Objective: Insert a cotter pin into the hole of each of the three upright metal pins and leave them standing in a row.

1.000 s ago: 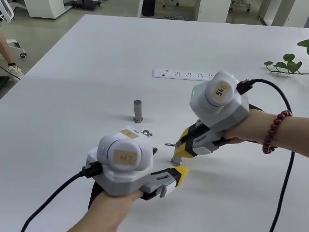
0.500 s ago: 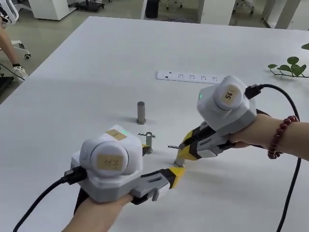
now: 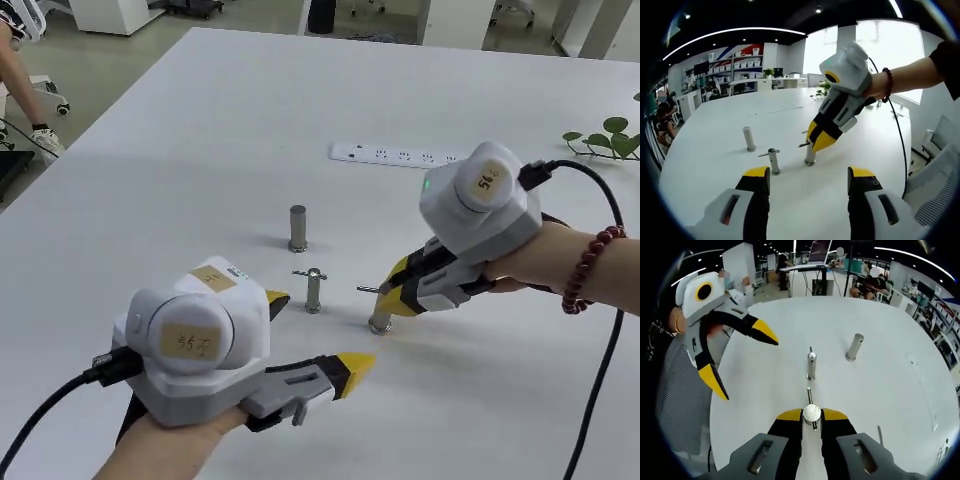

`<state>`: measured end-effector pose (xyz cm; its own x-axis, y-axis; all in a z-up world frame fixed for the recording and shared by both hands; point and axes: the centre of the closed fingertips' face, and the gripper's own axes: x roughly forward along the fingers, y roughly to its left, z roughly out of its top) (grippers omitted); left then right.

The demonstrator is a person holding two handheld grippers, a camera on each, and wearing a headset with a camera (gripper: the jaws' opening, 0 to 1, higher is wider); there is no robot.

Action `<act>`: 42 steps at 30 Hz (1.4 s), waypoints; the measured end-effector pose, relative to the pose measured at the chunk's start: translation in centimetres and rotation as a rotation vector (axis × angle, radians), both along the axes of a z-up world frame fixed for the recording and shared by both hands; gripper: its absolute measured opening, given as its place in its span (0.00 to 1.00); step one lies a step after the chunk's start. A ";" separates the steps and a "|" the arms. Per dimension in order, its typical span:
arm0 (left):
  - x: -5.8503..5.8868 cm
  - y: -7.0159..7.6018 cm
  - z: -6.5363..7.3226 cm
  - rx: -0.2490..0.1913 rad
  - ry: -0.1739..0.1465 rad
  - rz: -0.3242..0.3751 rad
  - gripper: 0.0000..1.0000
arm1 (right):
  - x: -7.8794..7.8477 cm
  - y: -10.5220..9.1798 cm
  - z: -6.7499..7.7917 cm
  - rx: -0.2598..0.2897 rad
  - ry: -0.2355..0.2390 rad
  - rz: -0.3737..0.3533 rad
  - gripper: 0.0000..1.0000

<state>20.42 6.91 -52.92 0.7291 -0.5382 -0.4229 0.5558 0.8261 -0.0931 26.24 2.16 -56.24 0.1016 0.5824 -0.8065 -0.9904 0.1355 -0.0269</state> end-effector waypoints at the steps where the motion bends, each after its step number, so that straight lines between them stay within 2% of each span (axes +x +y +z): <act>1: 0.1 0.1 0.0 0.001 0.000 0.005 0.62 | 0.2 0.0 0.0 0.001 0.002 -0.005 0.07; 5: 0.3 0.2 0.6 -0.020 -0.025 0.015 0.64 | 0.6 0.1 -0.2 0.000 0.004 -0.007 0.07; 9: 0.6 0.4 0.8 -0.029 -0.036 0.027 0.66 | 0.7 0.1 -0.4 -0.008 0.005 0.003 0.07; 27: 0.4 1.1 0.2 -0.018 -0.031 0.026 0.67 | 0.9 0.5 -0.4 -0.005 0.032 0.053 0.08; 36: 0.2 0.9 0.0 -0.019 -0.022 0.020 0.68 | 0.8 0.5 -0.5 0.007 0.049 0.047 0.09; 42: 0.1 1.0 -0.1 -0.018 -0.022 0.017 0.69 | 0.7 0.5 -0.5 0.020 0.060 0.028 0.18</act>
<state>20.57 7.88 -53.05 0.7473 -0.5328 -0.3970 0.5436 0.8338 -0.0958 26.94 2.70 -56.74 0.0371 0.6002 -0.7990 -0.9936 0.1076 0.0346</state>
